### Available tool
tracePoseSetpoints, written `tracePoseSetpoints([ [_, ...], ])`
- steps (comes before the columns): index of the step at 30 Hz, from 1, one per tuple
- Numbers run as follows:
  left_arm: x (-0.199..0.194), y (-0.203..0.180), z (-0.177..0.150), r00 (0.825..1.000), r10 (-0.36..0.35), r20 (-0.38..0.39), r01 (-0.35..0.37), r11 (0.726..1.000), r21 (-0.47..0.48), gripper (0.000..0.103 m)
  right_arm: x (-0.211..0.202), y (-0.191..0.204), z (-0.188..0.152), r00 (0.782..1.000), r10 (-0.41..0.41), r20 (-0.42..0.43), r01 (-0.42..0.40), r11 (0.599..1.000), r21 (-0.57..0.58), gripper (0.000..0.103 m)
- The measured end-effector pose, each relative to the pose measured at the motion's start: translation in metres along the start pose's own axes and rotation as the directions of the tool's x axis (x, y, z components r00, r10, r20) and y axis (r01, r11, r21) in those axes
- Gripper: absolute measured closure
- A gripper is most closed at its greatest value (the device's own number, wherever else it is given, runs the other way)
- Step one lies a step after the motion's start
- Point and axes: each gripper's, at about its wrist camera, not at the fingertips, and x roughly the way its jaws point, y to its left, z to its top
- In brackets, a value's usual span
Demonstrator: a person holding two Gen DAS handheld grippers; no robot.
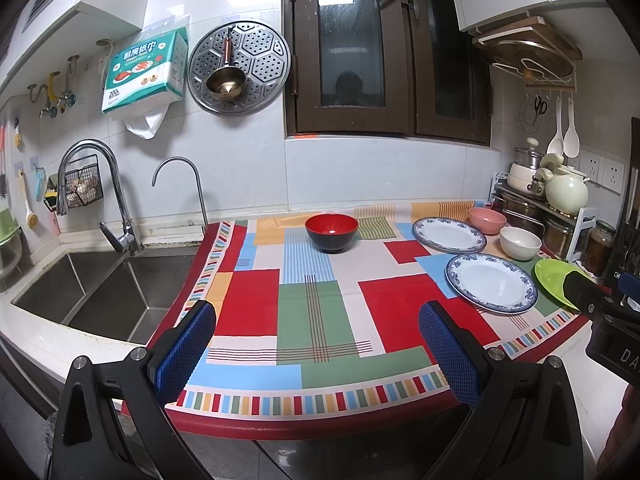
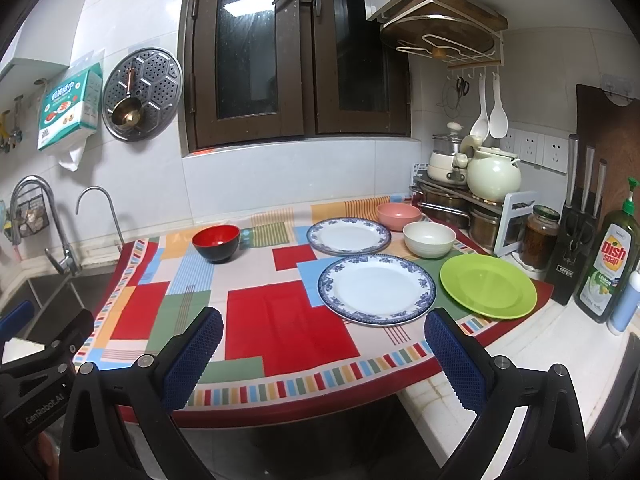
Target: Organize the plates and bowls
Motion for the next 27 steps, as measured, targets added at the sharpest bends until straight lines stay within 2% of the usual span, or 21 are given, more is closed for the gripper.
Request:
tracePoseSetpoints([
  [16,0.001,0.003,-0.001,1.000,0.021,0.003,-0.021,1.000,0.012,0.000,0.000,-0.001,0.001,1.000,-0.001,0.000,0.001,1.000,-0.001,0.001],
  [20,0.002,0.006,0.004,1.000,0.016,0.013,-0.016,0.999,0.040,0.000,-0.002,-0.001,0.002,0.999,-0.029,0.016,0.029,1.000,-0.005,0.001],
  [23,0.004,0.008,0.010,1.000,-0.009,0.012,0.008,0.998,0.066,0.000,-0.002,0.001,0.005,0.999,-0.037,0.017,0.037,0.999,-0.018,0.001],
  [27,0.012,0.009,0.022,0.994,-0.107,-0.034,0.110,0.987,0.118,0.000,0.004,0.007,0.010,0.999,-0.039,-0.025,0.038,0.999,-0.024,0.001],
])
